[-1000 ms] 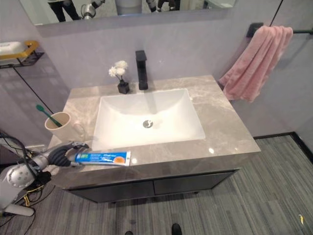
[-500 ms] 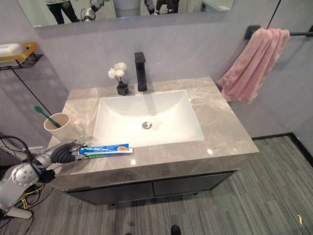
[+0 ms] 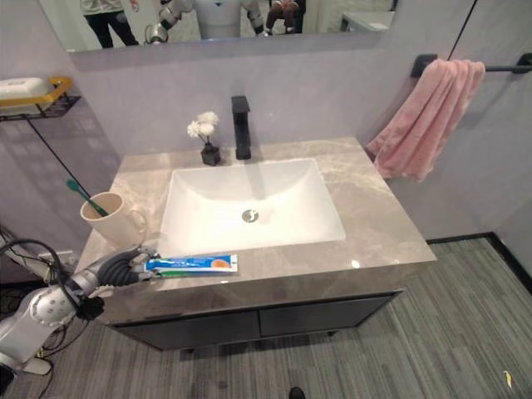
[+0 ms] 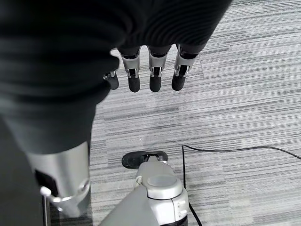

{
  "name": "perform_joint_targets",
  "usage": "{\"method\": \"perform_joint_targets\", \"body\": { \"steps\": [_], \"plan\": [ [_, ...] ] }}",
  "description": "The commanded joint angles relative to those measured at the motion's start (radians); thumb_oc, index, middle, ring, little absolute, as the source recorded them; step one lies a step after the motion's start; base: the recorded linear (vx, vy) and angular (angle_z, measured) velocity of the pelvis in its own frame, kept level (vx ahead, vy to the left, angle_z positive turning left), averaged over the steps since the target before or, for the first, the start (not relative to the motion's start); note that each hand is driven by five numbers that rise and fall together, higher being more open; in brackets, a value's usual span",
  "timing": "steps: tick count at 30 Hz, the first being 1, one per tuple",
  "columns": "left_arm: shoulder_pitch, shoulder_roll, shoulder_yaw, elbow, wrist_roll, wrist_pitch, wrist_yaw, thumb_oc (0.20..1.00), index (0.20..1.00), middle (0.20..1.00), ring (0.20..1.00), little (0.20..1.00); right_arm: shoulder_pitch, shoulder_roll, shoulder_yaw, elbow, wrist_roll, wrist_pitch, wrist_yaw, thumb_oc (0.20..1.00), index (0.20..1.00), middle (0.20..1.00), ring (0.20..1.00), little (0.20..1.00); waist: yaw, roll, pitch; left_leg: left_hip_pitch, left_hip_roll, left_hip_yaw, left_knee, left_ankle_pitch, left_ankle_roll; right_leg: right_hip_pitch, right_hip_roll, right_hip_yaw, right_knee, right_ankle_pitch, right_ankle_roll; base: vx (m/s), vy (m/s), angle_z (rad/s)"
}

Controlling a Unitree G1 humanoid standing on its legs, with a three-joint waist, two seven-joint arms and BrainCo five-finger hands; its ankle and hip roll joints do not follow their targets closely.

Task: Put brush and paste in cup on sink, flatten towel.

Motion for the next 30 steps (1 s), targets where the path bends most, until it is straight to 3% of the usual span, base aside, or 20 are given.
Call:
{"method": "perform_joint_targets", "body": {
  "steps": [1,6,11,12,13,16,19,21,30],
  "plan": [
    [-0.019,-0.079,0.034,-0.086,-0.105,-0.052,0.061,0.2,0.2,0.2,0.2,0.2,-0.026,0.023,0.018,-0.011,0.042,-0.015,-0.025,1.0,1.0,1.0,1.0,1.0,-0.043,-0.033,-0.011,0.009,0.011,-0.056,0.018,-0.082,0.036,-0.012,-0.058,-0.07,0.005,0.037,0.04,0.0,0.0,0.0],
    [-0.1,-0.143,0.053,-0.125,-0.115,-0.058,0.14,0.2,0.2,0.2,0.2,0.2,-0.033,0.026,0.011,-0.027,0.069,-0.018,-0.047,1.0,1.0,1.0,1.0,1.0,-0.059,-0.043,-0.019,0.011,0.01,-0.074,0.018,-0.08,0.036,0.008,-0.057,-0.075,0.005,0.026,0.03,-0.01,-0.011,0.04],
    [-0.104,-0.144,0.05,-0.122,-0.114,-0.059,0.141,0.2,0.2,0.2,0.2,0.2,-0.033,0.026,0.01,-0.028,0.069,-0.017,-0.047,1.0,1.0,1.0,1.0,1.0,-0.06,-0.043,-0.018,0.011,0.01,-0.077,0.018,-0.08,0.036,0.01,-0.058,-0.077,0.005,0.025,0.03,-0.01,-0.008,0.1],
    [-0.196,-0.215,0.029,-0.103,-0.102,-0.062,0.219,0.2,0.2,0.2,0.2,0.2,-0.046,0.019,0.003,-0.08,0.117,-0.03,-0.074,1.0,1.0,1.0,1.0,1.0,-0.082,-0.051,-0.024,0.015,0.011,-0.096,0.018,-0.079,0.034,0.037,-0.056,-0.076,0.005,0.015,0.012,-0.04,-0.044,0.03],
    [-0.217,-0.225,0.021,-0.092,-0.088,-0.061,0.236,0.2,0.2,0.2,0.2,0.2,-0.05,0.016,-0.006,-0.102,0.128,-0.035,-0.084,1.0,1.0,1.0,1.0,1.0,-0.089,-0.052,-0.022,0.019,0.012,-0.108,0.018,-0.076,0.035,0.048,-0.055,-0.085,0.005,0.012,0.005,-0.04,-0.044,0.52],
    [-0.236,-0.221,0.029,-0.095,-0.068,-0.059,0.257,0.2,0.2,0.2,0.2,0.2,-0.053,0.008,-0.003,-0.144,0.125,-0.043,-0.101,1.0,1.0,1.0,1.0,1.0,-0.099,-0.053,-0.018,0.024,0.015,-0.119,0.018,-0.074,0.033,0.062,-0.051,-0.092,0.005,0.009,-0.001,-0.02,-0.031,0.31],
    [-0.246,-0.206,0.053,-0.09,-0.042,-0.056,0.285,0.2,0.2,0.2,0.2,0.2,-0.065,-0.056,0.022,-0.325,-0.019,-0.044,-0.162,1.0,1.0,1.0,1.0,1.0,-0.105,-0.056,-0.025,0.022,0.015,-0.12,0.018,-0.064,0.032,0.062,-0.051,-0.094,0.005,0.012,-0.005,-0.02,-0.02,0.02],
    [-0.24,-0.209,0.063,-0.092,-0.034,-0.06,0.293,0.2,0.2,0.2,0.2,0.2,-0.05,-0.087,-0.004,-0.436,-0.027,-0.043,-0.172,1.0,1.0,1.0,1.0,1.0,-0.109,-0.053,-0.027,0.03,0.016,-0.117,0.018,-0.068,0.031,0.071,-0.052,-0.098,0.005,0.006,-0.002,0.0,0.0,0.0],
    [-0.256,-0.228,0.117,-0.106,0.014,-0.057,0.371,0.2,0.2,0.2,0.2,0.2,-0.013,-0.083,-0.038,-0.611,-0.049,-0.054,-0.198,1.0,1.0,1.0,1.0,1.0,-0.108,-0.052,-0.036,0.05,0.015,-0.11,0.018,-0.075,0.035,0.089,-0.058,-0.102,0.005,-0.001,-0.003,0.0,0.0,0.0]
  ]
}}
